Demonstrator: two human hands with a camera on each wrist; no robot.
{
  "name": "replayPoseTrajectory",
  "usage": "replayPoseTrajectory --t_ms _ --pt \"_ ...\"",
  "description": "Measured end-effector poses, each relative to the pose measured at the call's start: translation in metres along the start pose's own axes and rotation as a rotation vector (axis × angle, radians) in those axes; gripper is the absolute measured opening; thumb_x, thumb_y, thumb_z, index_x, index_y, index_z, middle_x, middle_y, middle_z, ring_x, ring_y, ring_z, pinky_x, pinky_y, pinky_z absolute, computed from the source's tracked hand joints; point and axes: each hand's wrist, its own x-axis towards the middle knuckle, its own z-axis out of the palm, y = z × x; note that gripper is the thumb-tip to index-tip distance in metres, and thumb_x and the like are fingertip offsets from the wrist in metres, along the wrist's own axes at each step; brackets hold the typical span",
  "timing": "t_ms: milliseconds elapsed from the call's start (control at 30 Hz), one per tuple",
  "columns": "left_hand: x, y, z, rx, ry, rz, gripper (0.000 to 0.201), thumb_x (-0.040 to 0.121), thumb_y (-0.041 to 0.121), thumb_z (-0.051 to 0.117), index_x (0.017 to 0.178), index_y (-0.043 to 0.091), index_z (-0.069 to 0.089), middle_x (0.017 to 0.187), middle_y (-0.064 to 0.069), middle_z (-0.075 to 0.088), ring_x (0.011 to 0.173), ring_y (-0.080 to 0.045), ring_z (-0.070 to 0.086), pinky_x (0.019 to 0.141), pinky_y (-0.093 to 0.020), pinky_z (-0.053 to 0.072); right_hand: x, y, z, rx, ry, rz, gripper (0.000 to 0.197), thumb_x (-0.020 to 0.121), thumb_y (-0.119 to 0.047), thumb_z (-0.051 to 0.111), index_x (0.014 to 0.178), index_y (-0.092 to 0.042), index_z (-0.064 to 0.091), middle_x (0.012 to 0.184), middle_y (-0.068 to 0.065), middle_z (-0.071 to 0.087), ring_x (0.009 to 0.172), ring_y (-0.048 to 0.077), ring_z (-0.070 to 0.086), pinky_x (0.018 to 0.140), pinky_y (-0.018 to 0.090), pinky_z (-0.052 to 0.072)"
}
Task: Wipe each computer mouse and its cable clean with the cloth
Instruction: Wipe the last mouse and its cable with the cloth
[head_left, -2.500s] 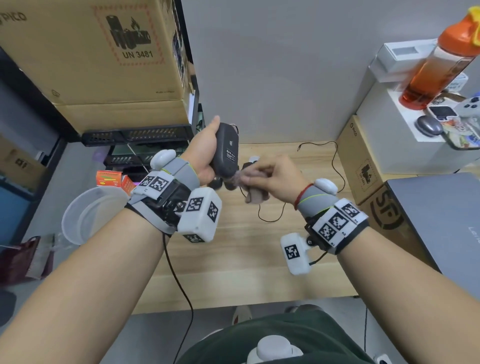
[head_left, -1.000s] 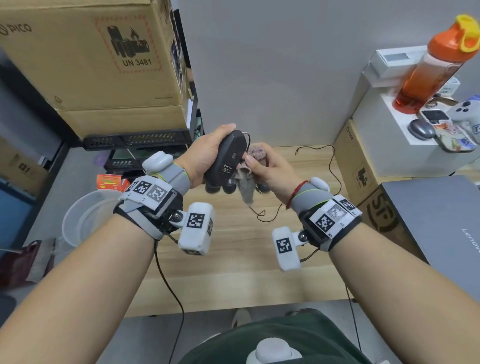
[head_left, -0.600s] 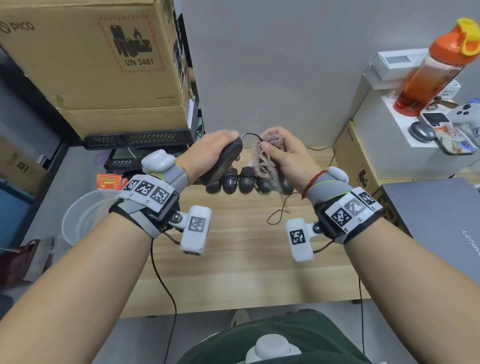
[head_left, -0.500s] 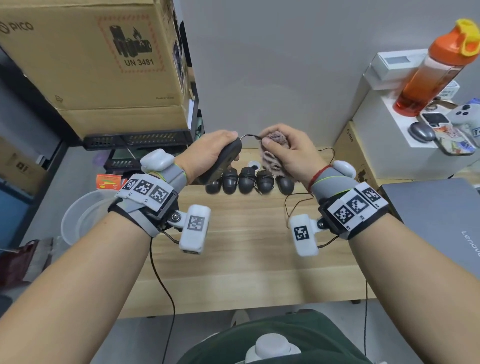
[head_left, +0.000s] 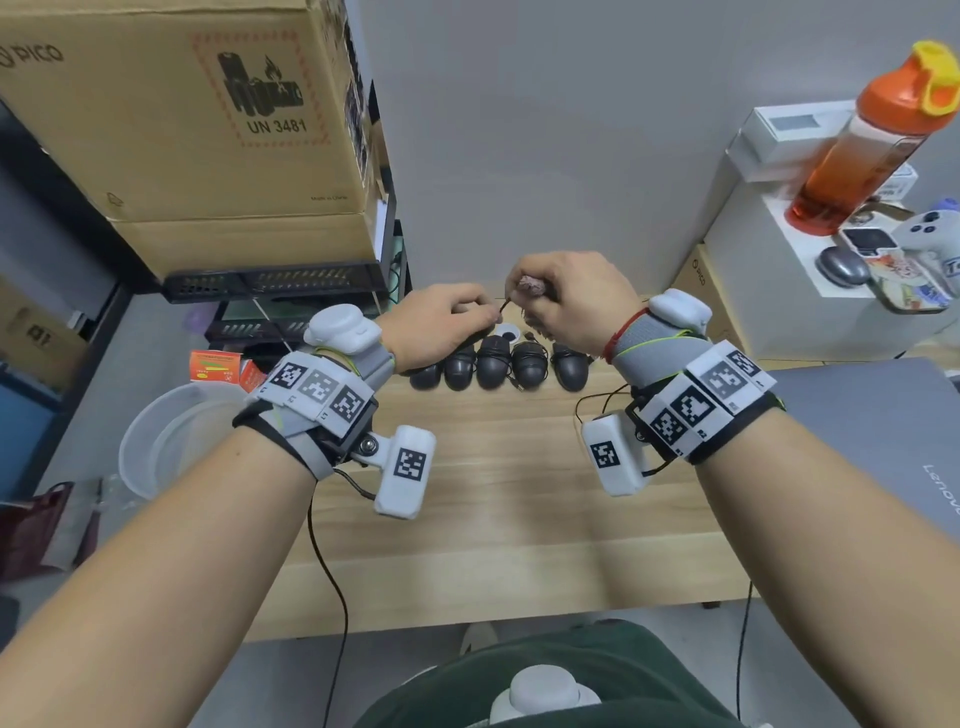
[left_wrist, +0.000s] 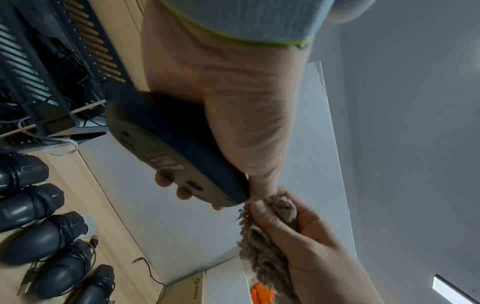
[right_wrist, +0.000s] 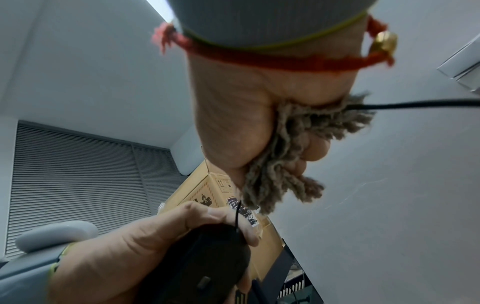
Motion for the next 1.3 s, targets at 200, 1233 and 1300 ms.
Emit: replayPoseTrajectory --t_ms 200,1233,1300 --pt "0.0 -0.003 0.014 -0.03 -0.023 -0.036 0.023 0.081 0.054 0.049 0.087 0.037 0.065 0.058 0.013 0.058 0.062 -0.015 0.05 0.069 -0.029 0.042 -0.004 0.003 0.011 0.007 -0.019 0.011 0.009 0.091 -0.034 0.055 0.094 -0.03 0.062 0.079 -0.006 0.066 0.085 0.024 0.061 0.076 0.038 0.052" --pt "0.003 -0.022 0.036 -0.24 0.006 -0.019 0.026 0.095 0.026 0.072 0.069 0.021 0.07 0.059 -0.001 0.055 0.057 -0.013 0.04 0.059 -0.027 0.031 -0.017 0.028 0.025 0.42 -0.095 0.147 0.065 0.083 -0.024 0.073 0.136 -0.031 0.035 0.113 0.006 0.064 0.096 0.025 0.065 0.089 0.036 0.051" --pt "0.005 -0.023 0.034 -0.191 -0.001 -0.008 0.027 0.095 0.024 0.072 0.068 0.022 0.07 0.055 0.007 0.054 0.055 -0.01 0.041 0.059 -0.027 0.031 -0.018 0.026 0.026 0.473 -0.197 0.132 0.067 0.08 -0.017 0.075 0.131 -0.028 0.033 0.103 0.011 0.063 0.078 0.029 0.066 0.07 0.032 0.056"
